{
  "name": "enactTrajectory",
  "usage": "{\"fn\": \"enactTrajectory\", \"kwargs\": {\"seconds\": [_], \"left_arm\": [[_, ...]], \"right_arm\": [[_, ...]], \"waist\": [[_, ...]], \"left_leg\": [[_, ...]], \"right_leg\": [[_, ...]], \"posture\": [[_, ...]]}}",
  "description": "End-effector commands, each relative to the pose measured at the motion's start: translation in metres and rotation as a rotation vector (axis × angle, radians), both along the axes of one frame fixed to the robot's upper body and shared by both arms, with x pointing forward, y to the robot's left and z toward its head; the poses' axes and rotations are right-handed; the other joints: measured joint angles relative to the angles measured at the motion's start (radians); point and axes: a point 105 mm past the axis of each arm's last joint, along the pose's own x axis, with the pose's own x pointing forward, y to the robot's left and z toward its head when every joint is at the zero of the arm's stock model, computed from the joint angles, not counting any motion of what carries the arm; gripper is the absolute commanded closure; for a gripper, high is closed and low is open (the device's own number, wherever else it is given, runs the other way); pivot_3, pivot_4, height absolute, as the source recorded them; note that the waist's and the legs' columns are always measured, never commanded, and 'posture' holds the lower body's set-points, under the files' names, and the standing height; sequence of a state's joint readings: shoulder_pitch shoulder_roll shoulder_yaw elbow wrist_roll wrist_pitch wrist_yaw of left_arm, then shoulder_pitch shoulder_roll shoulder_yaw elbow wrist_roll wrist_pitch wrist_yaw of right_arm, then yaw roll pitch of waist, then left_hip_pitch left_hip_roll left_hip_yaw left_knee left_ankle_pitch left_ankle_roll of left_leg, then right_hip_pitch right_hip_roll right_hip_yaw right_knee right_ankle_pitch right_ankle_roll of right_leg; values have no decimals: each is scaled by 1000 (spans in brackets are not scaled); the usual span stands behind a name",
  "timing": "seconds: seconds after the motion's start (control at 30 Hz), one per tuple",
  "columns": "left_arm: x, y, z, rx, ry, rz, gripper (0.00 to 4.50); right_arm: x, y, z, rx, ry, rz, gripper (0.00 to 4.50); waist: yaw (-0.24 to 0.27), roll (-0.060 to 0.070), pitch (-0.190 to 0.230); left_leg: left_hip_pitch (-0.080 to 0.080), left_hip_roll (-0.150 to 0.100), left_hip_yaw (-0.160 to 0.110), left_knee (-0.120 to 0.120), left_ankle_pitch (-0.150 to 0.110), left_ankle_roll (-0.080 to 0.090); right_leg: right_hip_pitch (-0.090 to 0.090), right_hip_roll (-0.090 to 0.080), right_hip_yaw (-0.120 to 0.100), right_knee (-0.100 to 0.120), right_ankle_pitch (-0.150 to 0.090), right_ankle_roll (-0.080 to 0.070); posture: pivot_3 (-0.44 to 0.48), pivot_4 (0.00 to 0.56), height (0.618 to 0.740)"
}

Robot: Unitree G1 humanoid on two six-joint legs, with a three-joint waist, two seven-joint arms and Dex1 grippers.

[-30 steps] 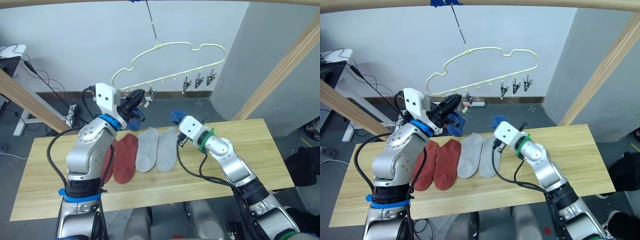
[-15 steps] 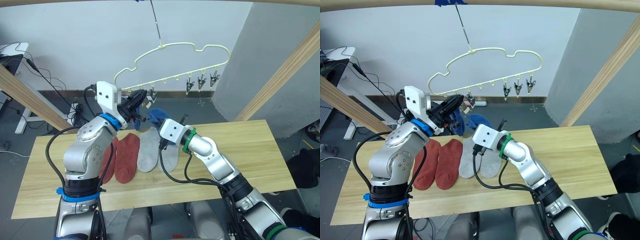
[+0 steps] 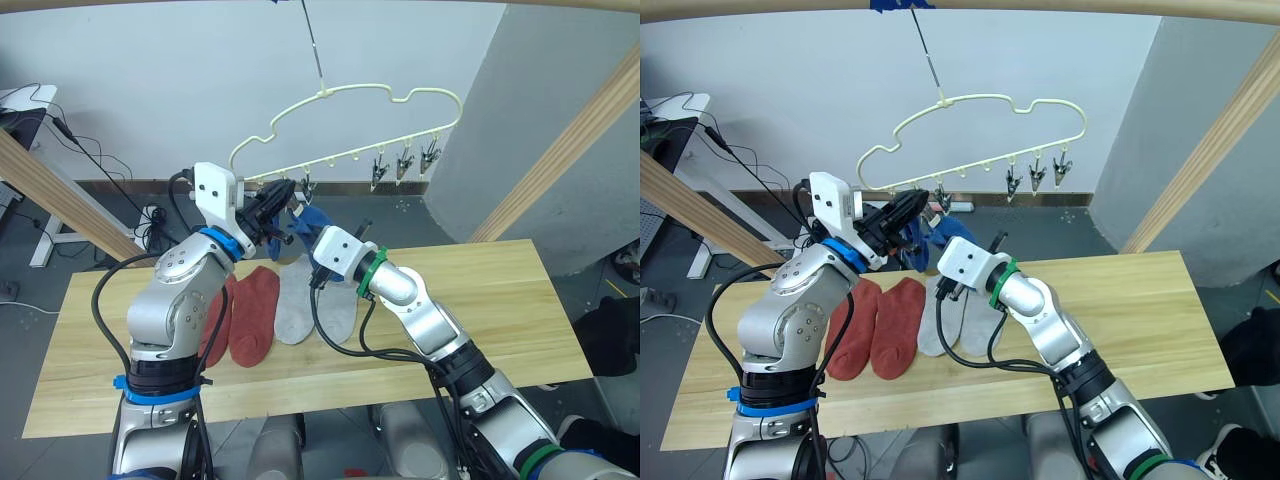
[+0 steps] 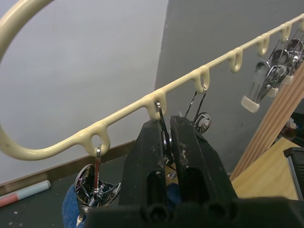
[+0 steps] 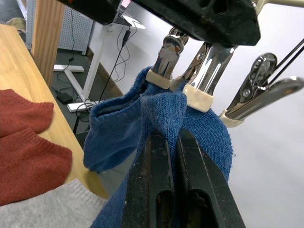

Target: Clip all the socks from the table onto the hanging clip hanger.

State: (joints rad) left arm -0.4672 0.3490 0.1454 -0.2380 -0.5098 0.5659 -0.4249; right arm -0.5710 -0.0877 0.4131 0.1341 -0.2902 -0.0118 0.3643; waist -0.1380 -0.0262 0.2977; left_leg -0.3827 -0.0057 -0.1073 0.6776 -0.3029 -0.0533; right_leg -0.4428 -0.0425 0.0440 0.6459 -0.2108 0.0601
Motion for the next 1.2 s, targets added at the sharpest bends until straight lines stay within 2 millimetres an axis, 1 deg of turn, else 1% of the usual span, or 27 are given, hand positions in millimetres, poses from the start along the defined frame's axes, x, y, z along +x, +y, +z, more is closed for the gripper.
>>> {"fn": "enactTrajectory", "kwargs": {"seconds": [0.03, 0.1, 0.17, 0.2, 0.33, 0.37, 0.5, 0.57, 0.6, 0.63, 0.77, 0.83, 0.93, 1.07, 1.2], "left_arm": [[-10, -4, 17, -11, -74, -28, 4500], [-9, -2, 16, -12, -70, -16, 4500], [-9, 1, 15, -11, -68, -4, 3865], [-9, 2, 15, -12, -70, -2, 3655], [-8, 3, 15, 11, -83, 4, 2429], [-9, 3, 15, 15, -84, 4, 2195], [-9, 4, 13, 23, -84, 6, 2195], [-9, 4, 12, 28, -85, 11, 2178], [-8, 5, 12, 30, -86, 14, 2178], [-8, 5, 12, 37, -89, 19, 2178], [-8, 7, 12, 71, -122, 41, 2178], [-9, 6, 13, 97, -157, 47, 2178], [-14, 2, 17, 137, -234, 60, 2178], [-20, -2, 20, 176, -324, 95, 2178], [-20, -7, 11, 174, -329, 139, 2178]], "right_arm": [[-4, 4, 19, 58, -49, 22, 4477], [-4, 4, 19, 60, -49, 24, 4477], [-4, 5, 19, 62, -50, 26, 4500], [-4, 5, 20, 62, -50, 26, 4500], [-5, 6, 20, 65, -48, 32, 4500], [-5, 7, 20, 66, -46, 35, 4500], [-8, 10, 17, 64, -16, 62, 4500], [-10, 11, 15, 66, 11, 78, 3996], [-10, 12, 14, 64, 21, 84, 3818], [-11, 12, 12, 54, 33, 90, 3425], [-16, 8, 3, -2, 71, 109, 2200], [-20, 1, 0, -22, 90, 115, 2200], [-29, -16, 0, -39, 123, 118, 2200], [-40, -46, 12, -26, 159, 91, 2200], [-49, -76, 22, -29, 193, 63, 2200]], "waist": [[0, 0, 0], [0, 0, 0], [0, 0, 0], [0, 0, 0], [0, 0, 0], [-1, 0, 0], [-1, 0, 0], [-1, 0, 0], [-1, 0, 0], [-1, 0, 0], [0, 0, 0], [1, 0, 0], [1, 0, 0], [2, 0, 0], [1, 0, 0]], "left_leg": [[0, 0, 0, 0, 0, 0], [0, 0, 0, 0, 0, 0], [0, 0, 0, 0, 0, 0], [0, 0, 0, 0, 0, 0], [0, 0, 0, 0, 0, 0], [0, 0, 0, 0, 0, 0], [0, 0, 0, 0, 0, 0], [0, 0, 0, 0, 0, 0], [0, 0, 0, 0, 0, 0], [0, 0, 0, 0, 0, 0], [0, 0, 0, 0, 0, 0], [0, 0, 0, 0, 0, 0], [0, 0, 0, 0, 0, 0], [0, -1, 0, 0, 0, 0], [0, -1, 0, 0, 0, 0]], "right_leg": [[0, 0, 0, 0, 0, 0], [0, 0, 0, 0, 0, 0], [0, 0, 0, 0, 0, 0], [0, 0, 0, 0, 0, 0], [0, 0, 0, 0, 0, 0], [0, 0, 0, 0, 0, 0], [0, 0, 0, 1, 0, 0], [0, 0, 0, 0, 0, 0], [0, 0, 0, 0, 0, 0], [0, 0, 0, 0, 0, 0], [0, 0, 0, 0, 0, 0], [0, 0, 0, 0, 0, 0], [0, -1, 0, 0, 0, 0], [0, -1, 0, 0, 0, 0], [1, -1, 0, 0, 0, 0]], "posture": [[-193, 298, 740], [-194, 298, 740], [-195, 298, 740], [-195, 298, 740], [-193, 298, 740], [-193, 298, 740], [-193, 298, 740], [-193, 298, 740], [-193, 298, 740], [-192, 298, 740], [-194, 298, 740], [-195, 298, 740], [-199, 300, 740], [-209, 306, 740], [-225, 310, 740]]}}
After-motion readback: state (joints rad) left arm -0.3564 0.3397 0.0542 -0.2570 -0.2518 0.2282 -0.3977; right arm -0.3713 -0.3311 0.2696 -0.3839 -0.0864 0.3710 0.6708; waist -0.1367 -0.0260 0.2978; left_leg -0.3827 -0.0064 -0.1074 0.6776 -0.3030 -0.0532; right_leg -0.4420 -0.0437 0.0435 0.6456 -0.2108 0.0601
